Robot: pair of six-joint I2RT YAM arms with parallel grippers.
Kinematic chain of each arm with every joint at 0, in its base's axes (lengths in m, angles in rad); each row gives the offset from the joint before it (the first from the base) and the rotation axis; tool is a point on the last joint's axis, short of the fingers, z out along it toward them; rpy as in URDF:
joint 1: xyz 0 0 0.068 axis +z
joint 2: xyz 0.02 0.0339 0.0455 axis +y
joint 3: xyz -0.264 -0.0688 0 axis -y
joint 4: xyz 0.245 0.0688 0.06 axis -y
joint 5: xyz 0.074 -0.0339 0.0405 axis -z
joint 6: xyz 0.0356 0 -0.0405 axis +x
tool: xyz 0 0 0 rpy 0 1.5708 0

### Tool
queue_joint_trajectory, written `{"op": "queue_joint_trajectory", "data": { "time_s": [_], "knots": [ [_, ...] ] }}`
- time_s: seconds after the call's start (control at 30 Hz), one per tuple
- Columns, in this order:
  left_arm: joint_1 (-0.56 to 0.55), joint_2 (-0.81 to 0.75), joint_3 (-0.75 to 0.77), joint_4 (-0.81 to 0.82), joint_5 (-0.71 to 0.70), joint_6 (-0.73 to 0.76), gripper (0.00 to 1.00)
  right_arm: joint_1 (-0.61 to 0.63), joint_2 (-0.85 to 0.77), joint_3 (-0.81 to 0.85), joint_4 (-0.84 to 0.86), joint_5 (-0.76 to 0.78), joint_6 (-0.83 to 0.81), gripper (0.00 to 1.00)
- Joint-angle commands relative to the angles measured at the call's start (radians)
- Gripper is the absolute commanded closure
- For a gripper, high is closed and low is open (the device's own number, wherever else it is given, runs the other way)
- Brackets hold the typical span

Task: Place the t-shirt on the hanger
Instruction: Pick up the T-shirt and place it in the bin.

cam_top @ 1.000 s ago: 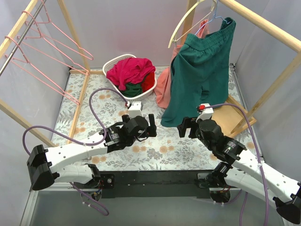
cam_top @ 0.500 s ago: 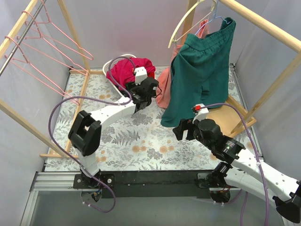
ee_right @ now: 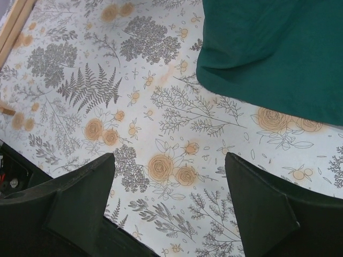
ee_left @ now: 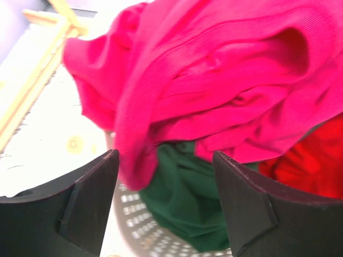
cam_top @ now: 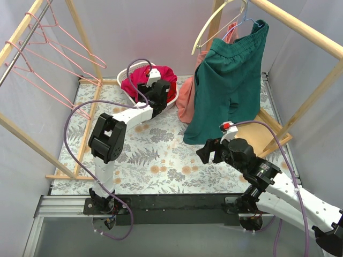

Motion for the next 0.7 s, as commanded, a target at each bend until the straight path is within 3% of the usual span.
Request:
{"op": "queue_joint_trajectory", "data": {
  "time_s": [0.0,0.2,0.3,0.43,0.5,0.57,0.67],
  "knots": [
    [0.044,-0.081,-0.079,0.121,-0.084,0.092,0.28,-0.001,-0.01,-0.021,0.013,-0.005,0.014,0.1],
    [0.101,-0.088,-0.083,0.065,0.033,0.049,0.28,-0.001,-0.024,-0.044,0.002,0.012,0.025,0.11],
    [0.104,-0.068,-0.073,0.067,0.059,0.061,0.36,-0.001,-0.021,-0.045,-0.004,0.012,0.029,0.11],
    [0.106,-0.085,-0.065,0.038,0.149,0.043,0.59,-0.003,-0.012,-0.045,-0.01,0.015,0.034,0.12],
    [0.106,-0.079,-0.051,0.012,0.177,0.038,0.84,-0.001,-0.013,-0.044,-0.013,0.014,0.034,0.12],
    [0.106,-0.088,-0.042,-0.025,0.203,0.021,1.0,-0.001,-0.021,-0.042,-0.013,0.017,0.034,0.12],
    [0.092,-0.153,-0.06,-0.04,0.264,-0.006,1.0,-0.001,-0.029,-0.033,-0.013,0.026,0.029,0.12]
  ]
}}
